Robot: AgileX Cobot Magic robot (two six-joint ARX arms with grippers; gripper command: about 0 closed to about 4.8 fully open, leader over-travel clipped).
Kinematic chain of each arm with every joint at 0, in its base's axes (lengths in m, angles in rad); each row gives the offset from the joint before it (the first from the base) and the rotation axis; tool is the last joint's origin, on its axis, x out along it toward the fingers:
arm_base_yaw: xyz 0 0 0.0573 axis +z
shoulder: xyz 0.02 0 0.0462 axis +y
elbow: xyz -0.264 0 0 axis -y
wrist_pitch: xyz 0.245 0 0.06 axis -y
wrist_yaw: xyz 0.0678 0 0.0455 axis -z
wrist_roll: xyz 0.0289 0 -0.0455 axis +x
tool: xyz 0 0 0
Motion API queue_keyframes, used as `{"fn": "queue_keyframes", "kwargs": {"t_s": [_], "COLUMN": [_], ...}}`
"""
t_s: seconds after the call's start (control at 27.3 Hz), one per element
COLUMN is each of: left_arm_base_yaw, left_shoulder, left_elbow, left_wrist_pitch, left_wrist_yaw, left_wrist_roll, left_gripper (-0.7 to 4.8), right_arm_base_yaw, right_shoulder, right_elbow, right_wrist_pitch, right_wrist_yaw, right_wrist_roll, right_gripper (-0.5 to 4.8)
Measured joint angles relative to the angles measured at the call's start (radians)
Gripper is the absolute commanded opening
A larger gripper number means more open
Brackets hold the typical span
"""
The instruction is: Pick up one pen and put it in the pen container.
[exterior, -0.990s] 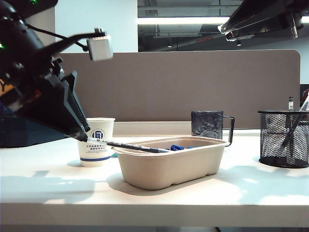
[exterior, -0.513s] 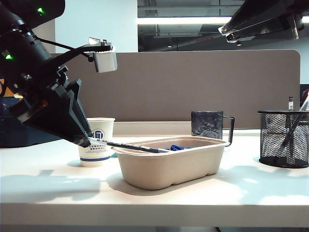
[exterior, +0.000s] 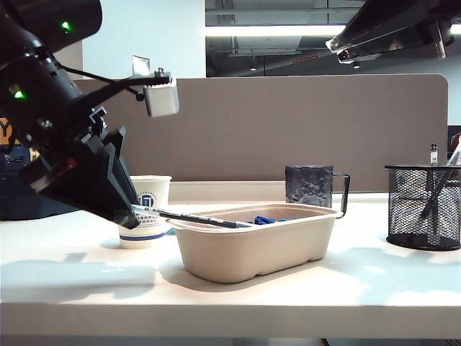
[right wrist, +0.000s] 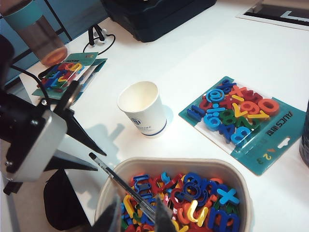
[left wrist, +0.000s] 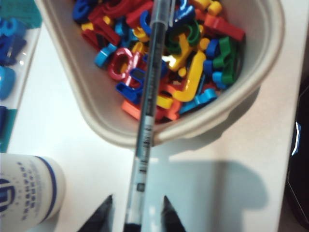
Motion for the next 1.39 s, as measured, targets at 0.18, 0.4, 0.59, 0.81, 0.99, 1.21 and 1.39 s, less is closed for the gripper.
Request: {"fn": "queue_keyframes", "kwargs": {"t_s": [0.18, 0.4, 0.59, 0.81, 0.99, 1.21, 1.39], "left_arm_base_yaw": [-0.003, -0.013, -0.012, -0.012, -0.012, -0.012, -0.012], "left_shoulder": [0.037, 0.072, 0.072, 0.072, 0.072, 0.072, 0.072], "left_elbow": [0.000, 0.002, 0.002, 0.002, 0.002, 0.006, 0.006], "left_wrist_pitch": [0.034, 0.057, 0.062, 0.077, 0.086, 0.088, 0.088], "left_wrist_yaw": [0.000, -0.004, -0.036, -0.042, -0.042, -0.043, -0.043], "left_wrist_roll": [0.000, 0.000, 0.000, 0.000, 0.000, 0.000, 0.000], "left_gripper": [1.21, 1.05, 0.79, 0.47, 0.46, -0.06, -0.06], "right_arm_base_yaw": [0.000, 0.000, 0.000, 0.000, 0.000, 0.000, 0.000], "right_shoulder": [0.000, 0.000, 0.000, 0.000, 0.000, 0.000, 0.000], "right_elbow": [0.000, 0.000, 0.000, 0.000, 0.000, 0.000, 0.000], "right_wrist_pitch": [-0.001, -0.023, -0.023, -0.023, -0.023, -0.023, -0.023], "right_wrist_yaw": [0.000, 0.001, 0.003, 0.006, 0.011, 0.014, 0.014], "right_wrist_roll": [0.000, 0.000, 0.000, 0.000, 0.000, -0.001, -0.001], "right_gripper": [0.91, 0.91, 0.91, 0.91, 0.91, 0.91, 0.91]}}
